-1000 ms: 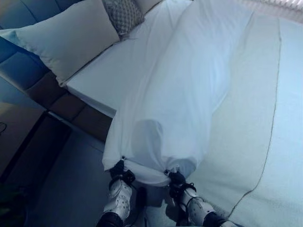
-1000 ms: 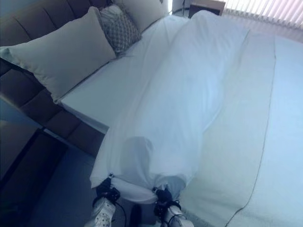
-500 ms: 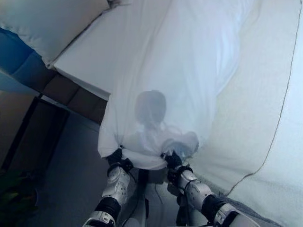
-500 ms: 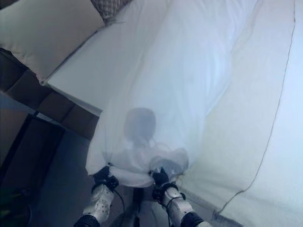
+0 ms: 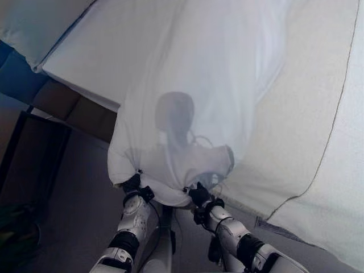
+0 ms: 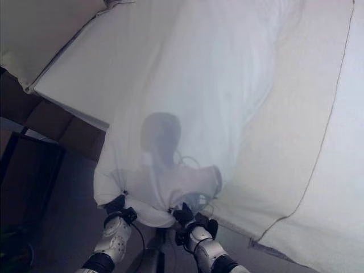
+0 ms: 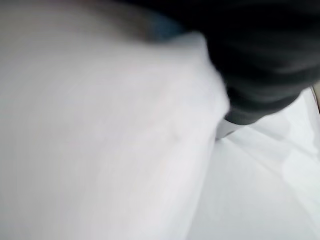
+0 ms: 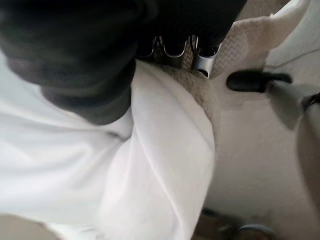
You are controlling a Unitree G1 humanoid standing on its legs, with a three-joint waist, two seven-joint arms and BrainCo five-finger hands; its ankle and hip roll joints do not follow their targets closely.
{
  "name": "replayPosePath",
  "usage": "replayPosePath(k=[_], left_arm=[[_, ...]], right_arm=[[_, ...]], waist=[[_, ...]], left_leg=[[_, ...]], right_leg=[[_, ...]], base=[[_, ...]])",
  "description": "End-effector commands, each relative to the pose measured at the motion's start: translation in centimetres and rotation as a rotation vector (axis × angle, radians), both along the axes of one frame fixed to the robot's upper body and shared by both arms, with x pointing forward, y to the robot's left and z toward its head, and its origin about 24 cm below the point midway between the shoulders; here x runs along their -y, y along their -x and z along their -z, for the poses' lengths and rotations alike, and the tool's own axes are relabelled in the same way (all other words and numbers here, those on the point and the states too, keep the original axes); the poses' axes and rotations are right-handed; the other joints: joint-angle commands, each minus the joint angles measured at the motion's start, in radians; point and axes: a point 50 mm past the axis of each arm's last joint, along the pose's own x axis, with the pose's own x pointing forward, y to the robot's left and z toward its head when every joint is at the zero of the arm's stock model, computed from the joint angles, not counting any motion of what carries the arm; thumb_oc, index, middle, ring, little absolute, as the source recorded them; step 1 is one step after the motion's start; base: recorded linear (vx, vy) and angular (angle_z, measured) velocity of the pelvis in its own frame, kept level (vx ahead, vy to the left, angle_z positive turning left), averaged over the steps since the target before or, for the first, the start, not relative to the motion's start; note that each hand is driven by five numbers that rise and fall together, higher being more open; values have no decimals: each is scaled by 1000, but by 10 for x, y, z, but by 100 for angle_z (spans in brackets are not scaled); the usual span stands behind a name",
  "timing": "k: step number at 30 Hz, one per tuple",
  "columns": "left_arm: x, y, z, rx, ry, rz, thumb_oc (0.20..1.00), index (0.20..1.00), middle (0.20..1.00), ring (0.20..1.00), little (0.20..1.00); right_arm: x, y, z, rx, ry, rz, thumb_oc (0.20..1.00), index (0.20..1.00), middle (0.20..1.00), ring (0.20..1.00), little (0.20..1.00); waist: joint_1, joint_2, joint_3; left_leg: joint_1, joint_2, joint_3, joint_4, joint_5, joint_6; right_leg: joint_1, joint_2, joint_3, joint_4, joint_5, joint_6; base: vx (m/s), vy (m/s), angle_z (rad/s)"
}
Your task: Make the bed
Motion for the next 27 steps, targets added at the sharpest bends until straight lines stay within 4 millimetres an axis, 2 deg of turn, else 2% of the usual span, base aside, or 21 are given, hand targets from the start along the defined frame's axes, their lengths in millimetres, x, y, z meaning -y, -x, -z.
replayPosePath(k=[1, 4, 6, 7, 8, 10, 11, 12, 13, 14, 15, 18, 19, 20, 21, 22, 23, 25, 27], left_arm=[[-65, -6, -27, 25, -241, -120, 1000, 1000, 1000, 1000, 1000], [-73, 1, -19, -32, -251, -133, 1000, 1000, 1000, 1000, 1000], [-77, 2, -18, -46, -254, -142, 1000, 1000, 1000, 1000, 1000], [-79, 5, -13, -81, -249, -137, 1000, 1000, 1000, 1000, 1000], [-80, 6, -10, -105, -256, -128, 1000, 1000, 1000, 1000, 1000], [-85, 11, -5, -154, -281, -98, 1000, 1000, 1000, 1000, 1000], [-85, 11, -5, -153, -281, -98, 1000, 1000, 1000, 1000, 1000], [-92, 23, 7, -238, -307, -66, 1000, 1000, 1000, 1000, 1000], [-92, 23, 7, -238, -307, -66, 1000, 1000, 1000, 1000, 1000], [-98, 38, 20, -332, -336, -29, 1000, 1000, 1000, 1000, 1000], [-100, 48, 28, -386, -355, 2, 1000, 1000, 1000, 1000, 1000], [-105, 74, 45, -498, -351, 28, 1000, 1000, 1000, 1000, 1000], [-105, 81, 49, -522, -351, 38, 1000, 1000, 1000, 1000, 1000], [-105, 81, 49, -522, -351, 38, 1000, 1000, 1000, 1000, 1000], [-103, 94, 59, -574, -345, 67, 1000, 1000, 1000, 1000, 1000], [-103, 94, 59, -574, -345, 68, 1000, 1000, 1000, 1000, 1000], [-99, 108, 69, -635, -336, 97, 1000, 1000, 1000, 1000, 1000], [-93, 118, 76, -669, -321, 122, 1000, 1000, 1000, 1000, 1000], [-89, 126, 82, -704, -299, 138, 1000, 1000, 1000, 1000, 1000]], right_arm=[[13, 13, 20, 44, 335, -217, 1000, 1000, 1000, 1000, 1000], [22, -7, 9, 206, 620, -370, 1000, 1000, 1000, 1000, 1000], [27, -12, 7, 233, 683, -384, 1000, 1000, 1000, 1000, 1000], [47, -24, 3, 268, 811, -381, 1000, 1000, 1000, 1000, 1000], [61, -26, 5, 249, 857, -363, 1000, 1000, 1000, 1000, 1000], [100, -25, 14, 152, 947, -301, 1000, 1000, 1000, 1000, 1000], [100, -25, 13, 153, 947, -300, 1000, 1000, 1000, 1000, 1000], [137, -18, 21, 59, 997, -224, 1000, 1000, 1000, 1000, 1000], [137, -18, 21, 59, 997, -224, 1000, 1000, 1000, 1000, 1000], [174, -9, 23, -19, 1020, -107, 1000, 1000, 1000, 1000, 1000], [196, -3, 23, -68, 1029, -24, 1000, 1000, 1000, 1000, 1000], [238, 27, 32, -201, 1007, 152, 1000, 1000, 1000, 1000, 1000], [246, 35, 34, -236, 1007, 181, 1000, 1000, 1000, 1000, 1000], [246, 35, 34, -236, 1007, 181, 1000, 1000, 1000, 1000, 1000], [256, 52, 40, -292, 995, 226, 1000, 1000, 1000, 1000, 1000], [256, 52, 40, -292, 995, 226, 1000, 1000, 1000, 1000, 1000], [259, 66, 47, -334, 969, 246, 1000, 1000, 1000, 1000, 1000], [260, 78, 52, -369, 936, 277, 1000, 1000, 1000, 1000, 1000], [254, 84, 58, -392, 882, 297, 1000, 1000, 1000, 1000, 1000]], waist=[[9, 8, 21], [9, 3, 23], [7, 2, 24], [1, -1, 24], [-2, 0, 23], [-9, 6, 21], [-9, 6, 19], [-17, 16, 14], [-17, 16, 12], [-27, 23, 3], [-33, 30, -2], [-52, 46, -28], [-57, 54, -36], [-57, 53, -38], [-65, 63, -54], [-65, 64, -54], [-77, 73, -69], [-87, 79, -81], [-98, 85, -94]], left_leg=[[-58, -99, 19, -25, 23, -12], [-57, -98, 34, -25, 17, -12], [-54, -96, 43, -25, 15, -12], [-48, -93, 58, -25, 11, -10], [-42, -93, 65, -25, 8, -9], [-26, -95, 76, -25, 0, -4], [-30, -95, 76, -25, 3, -4], [-5, -97, 85, -25, -10, 2], [-8, -97, 85, -25, -8, 3], [12, -98, 94, -25, -14, 8], [29, -98, 99, -25, -19, 11], [61, -100, 103, -25, -28, 17], [72, -101, 103, -25, -30, 19], [69, -101, 103, -25, -29, 19], [93, -99, 99, -25, -31, 19], [94, -99, 99, -25, -31, 19], [121, -95, 95, -25, -34, 20], [145, -90, 90, -25, -35, 19], [167, -82, 84, -25, -33, 16]], right_leg=[[-44, -19, 43, 3, 33, 88], [-47, -20, 50, 3, 41, 94], [-47, -20, 54, 3, 44, 98], [-48, -22, 60, 3, 48, 103], [-46, -23, 62, 3, 50, 106], [-37, -26, 64, 3, 51, 109], [-41, -27, 64, 3, 52, 109], [-23, -32, 67, 3, 50, 110], [-26, -32, 67, 3, 51, 110], [-13, -34, 71, 3, 48, 111], [1, -36, 73, 3, 45, 111], [29, -37, 76, 3, 32, 107], [40, -37, 74, 4, 25, 105], [37, -37, 74, 4, 27, 104], [56, -33, 75, 13, 9, 97], [57, -33, 75, 13, 9, 97], [77, -29, 76, 31, -15, 87], [92, -25, 78, 50, -35, 79], [105, -17, 82, 75, -59, 66]], base=[[0, 46, 7], [-1, 39, 1], [-6, 41, -11], [-2, 42, -19], [6, 64, -19], [5, 37, -20], [29, 37, -18], [26, 30, -13], [50, 45, -13], [37, 25, -16], [61, 34, -15], [62, -12, -5], [47, -23, -5], [60, -66, -4], [38, -58, -3], [89, -114, -3], [65, -93, -2], [59, -133, 0], [36, -109, 0]])
